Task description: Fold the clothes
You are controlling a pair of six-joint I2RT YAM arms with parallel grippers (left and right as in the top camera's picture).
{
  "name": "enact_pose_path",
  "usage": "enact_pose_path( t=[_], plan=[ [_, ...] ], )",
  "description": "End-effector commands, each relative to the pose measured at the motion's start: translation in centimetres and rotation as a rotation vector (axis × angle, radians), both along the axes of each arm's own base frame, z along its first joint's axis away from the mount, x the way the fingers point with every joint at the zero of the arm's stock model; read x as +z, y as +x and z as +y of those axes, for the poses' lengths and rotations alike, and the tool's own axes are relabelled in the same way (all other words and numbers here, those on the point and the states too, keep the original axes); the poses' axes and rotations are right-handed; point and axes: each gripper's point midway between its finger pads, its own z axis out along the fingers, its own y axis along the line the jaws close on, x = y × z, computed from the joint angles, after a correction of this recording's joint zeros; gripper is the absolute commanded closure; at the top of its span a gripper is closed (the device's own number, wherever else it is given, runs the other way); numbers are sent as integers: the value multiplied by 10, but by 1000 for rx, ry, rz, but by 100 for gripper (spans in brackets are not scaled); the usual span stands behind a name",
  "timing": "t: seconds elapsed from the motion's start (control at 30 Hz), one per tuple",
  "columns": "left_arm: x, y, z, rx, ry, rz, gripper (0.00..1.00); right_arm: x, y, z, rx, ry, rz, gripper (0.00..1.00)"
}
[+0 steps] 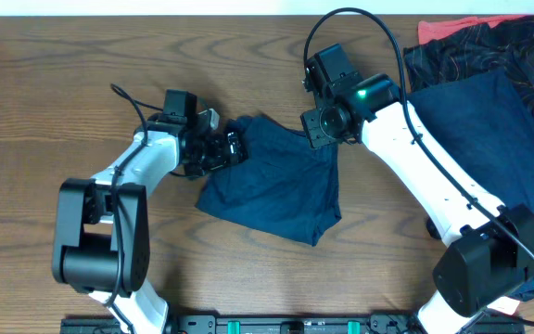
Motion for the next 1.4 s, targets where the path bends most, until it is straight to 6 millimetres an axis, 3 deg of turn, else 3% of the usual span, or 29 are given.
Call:
enact_pose_path(
  t=[0.0,0.13,0.23,0.33,0.47,0.63,0.73,0.77,0.8,0.83,0.9,0.97,1.2,1.37],
  plan=[
    [-25,-26,-15,-60,-30,103,37,9,3,-2,-16,5,-21,43],
    [-24,-21,-4,-48,-2,80,94,8,1,-3,-17,-1,-11,43],
    [-21,-10,25,24,66,58,94,6,-1,-13,-34,-38,0,43],
    [-9,5,74,148,138,29,94,5,-2,-30,-77,-89,6,44],
    [23,19,152,361,178,-47,94,4,2,-49,-137,-108,16,44],
    [52,9,245,665,192,-95,94,4,8,-69,-200,-105,22,44],
    [56,-8,287,823,184,-76,93,4,12,-82,-241,-103,26,44],
    [55,-15,299,887,172,-57,85,4,13,-86,-259,-101,27,44],
    [55,-20,306,930,159,-43,66,4,13,-90,-282,-96,30,43],
    [55,-24,310,958,147,-33,51,3,14,-92,-298,-87,34,43],
    [56,-25,312,971,105,-34,35,3,14,-94,-317,-55,48,43],
    [59,-22,307,959,75,-43,25,2,15,-95,-326,-19,62,43],
    [85,-6,277,827,123,-136,15,2,20,-120,-414,36,84,41],
    [115,7,226,624,176,-246,14,3,25,-132,-444,143,110,18]
  ],
)
